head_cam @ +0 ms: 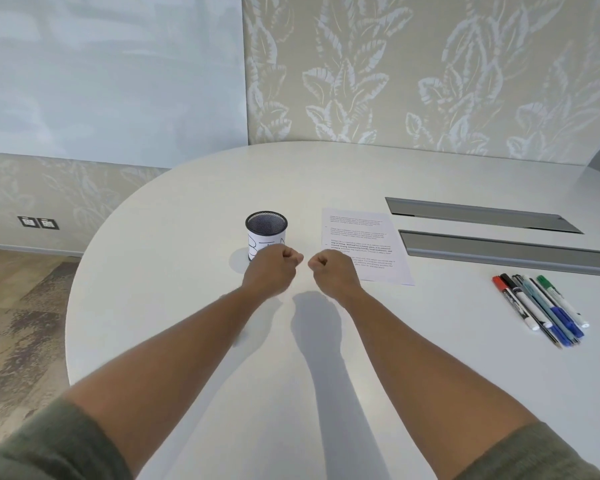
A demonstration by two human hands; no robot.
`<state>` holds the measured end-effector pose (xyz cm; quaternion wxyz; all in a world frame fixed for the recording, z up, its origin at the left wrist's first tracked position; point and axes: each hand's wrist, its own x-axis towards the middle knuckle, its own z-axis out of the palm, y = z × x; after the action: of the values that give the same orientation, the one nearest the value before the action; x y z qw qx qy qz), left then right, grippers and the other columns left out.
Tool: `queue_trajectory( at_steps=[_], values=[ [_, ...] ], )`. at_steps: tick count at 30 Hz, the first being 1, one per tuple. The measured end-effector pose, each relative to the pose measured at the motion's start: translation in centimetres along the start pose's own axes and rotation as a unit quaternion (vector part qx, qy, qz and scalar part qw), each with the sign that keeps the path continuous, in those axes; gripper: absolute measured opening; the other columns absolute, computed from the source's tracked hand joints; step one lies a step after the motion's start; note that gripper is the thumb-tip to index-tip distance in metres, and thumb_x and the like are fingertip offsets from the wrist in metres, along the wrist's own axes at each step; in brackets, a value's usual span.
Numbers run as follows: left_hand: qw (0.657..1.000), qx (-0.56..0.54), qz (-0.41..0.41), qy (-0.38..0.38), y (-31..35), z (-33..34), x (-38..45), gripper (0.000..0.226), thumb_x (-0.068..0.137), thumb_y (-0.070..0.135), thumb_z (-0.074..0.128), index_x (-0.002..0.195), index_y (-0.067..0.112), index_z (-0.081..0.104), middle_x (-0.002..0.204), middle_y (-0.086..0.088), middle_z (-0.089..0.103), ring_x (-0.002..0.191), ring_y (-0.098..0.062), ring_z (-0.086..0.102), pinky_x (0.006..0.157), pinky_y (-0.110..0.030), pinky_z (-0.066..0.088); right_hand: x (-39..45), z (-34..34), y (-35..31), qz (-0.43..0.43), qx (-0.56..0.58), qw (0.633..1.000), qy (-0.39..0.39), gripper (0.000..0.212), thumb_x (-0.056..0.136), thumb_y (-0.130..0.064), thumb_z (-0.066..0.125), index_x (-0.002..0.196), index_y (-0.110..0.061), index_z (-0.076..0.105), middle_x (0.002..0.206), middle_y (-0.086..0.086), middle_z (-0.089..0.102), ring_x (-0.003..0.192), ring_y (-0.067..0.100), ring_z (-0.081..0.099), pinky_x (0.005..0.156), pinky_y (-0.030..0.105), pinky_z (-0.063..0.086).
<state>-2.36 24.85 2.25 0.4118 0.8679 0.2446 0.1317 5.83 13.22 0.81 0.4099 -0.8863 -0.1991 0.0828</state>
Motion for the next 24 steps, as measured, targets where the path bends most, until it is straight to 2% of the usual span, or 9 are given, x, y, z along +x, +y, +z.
queue_trajectory(
  at_steps=[3,6,9,13,16,20,24],
  values=[
    [0.999,0.012,0.007,0.031,0.7,-2.2,1.7,0.024,0.094,0.034,0.056,0.081,0.016,0.066,0.071,0.007,0.063,0.064,-0.014,0.055,0.060,-0.027,0.041,1.6,0.1,-2.1,-0.024,0.028,0.999,0.019,0.019,0.083,-0.016,0.056,0.065,-0.020,0.060,0.075,-0.006,0.064,0.070,0.017,0.057,0.070,0.037,0.053],
    [0.998,0.021,-0.006,0.056,1.0,-4.2,3.6,0.025,0.092,0.035,0.057,0.080,0.014,0.065,0.069,0.004,0.060,0.062,-0.019,0.052,0.056,-0.027,0.037,3.2,0.3,-4.1,-0.037,0.053,0.997,0.033,0.016,0.086,-0.018,0.058,0.072,-0.021,0.064,0.080,-0.007,0.065,0.073,0.015,0.058,0.069,0.032,0.051],
    [0.997,0.032,-0.012,0.074,0.9,-5.7,5.4,0.020,0.090,0.036,0.058,0.076,0.023,0.063,0.072,0.009,0.063,0.060,-0.015,0.055,0.054,-0.025,0.036,4.8,0.7,-5.8,-0.040,0.069,0.996,0.036,0.016,0.087,-0.021,0.059,0.072,-0.022,0.065,0.083,-0.005,0.067,0.073,0.015,0.059,0.068,0.032,0.051],
    [0.995,0.045,-0.002,0.086,0.4,-7.0,7.1,0.016,0.089,0.038,0.062,0.081,0.026,0.068,0.078,0.012,0.067,0.067,-0.012,0.059,0.054,-0.024,0.038,6.7,1.5,-7.5,-0.040,0.058,0.997,0.022,0.014,0.086,-0.020,0.059,0.075,-0.019,0.068,0.084,-0.003,0.070,0.069,0.015,0.059,0.067,0.031,0.052],
    [0.995,0.060,-0.005,0.084,-0.2,-7.4,8.1,0.013,0.086,0.038,0.066,0.079,0.028,0.071,0.077,0.012,0.068,0.063,-0.011,0.058,0.052,-0.022,0.036,7.8,2.3,-8.1,-0.036,0.036,0.999,0.004,0.015,0.085,-0.019,0.057,0.077,-0.015,0.069,0.084,-0.001,0.070,0.066,0.017,0.057,0.064,0.033,0.052],
    [0.991,0.101,-0.009,0.083,-1.1,-7.6,9.1,0.011,0.087,0.036,0.068,0.087,0.031,0.077,0.081,0.009,0.072,0.071,-0.017,0.062,0.053,-0.022,0.037,9.0,3.2,-8.1,-0.033,-0.003,0.999,-0.023,0.021,0.087,-0.015,0.053,0.084,-0.004,0.070,0.077,0.005,0.063,0.066,0.021,0.051,0.061,0.031,0.043],
    [0.990,0.118,-0.004,0.078,-1.7,-7.4,9.8,0.014,0.089,0.035,0.065,0.091,0.030,0.078,0.087,0.009,0.074,0.079,-0.020,0.066,0.060,-0.025,0.043,9.4,3.5,-7.8,-0.037,-0.016,0.999,-0.012,0.015,0.084,-0.018,0.059,0.079,-0.013,0.072,0.083,0.005,0.071,0.067,0.020,0.058,0.063,0.031,0.050]
  ],
)
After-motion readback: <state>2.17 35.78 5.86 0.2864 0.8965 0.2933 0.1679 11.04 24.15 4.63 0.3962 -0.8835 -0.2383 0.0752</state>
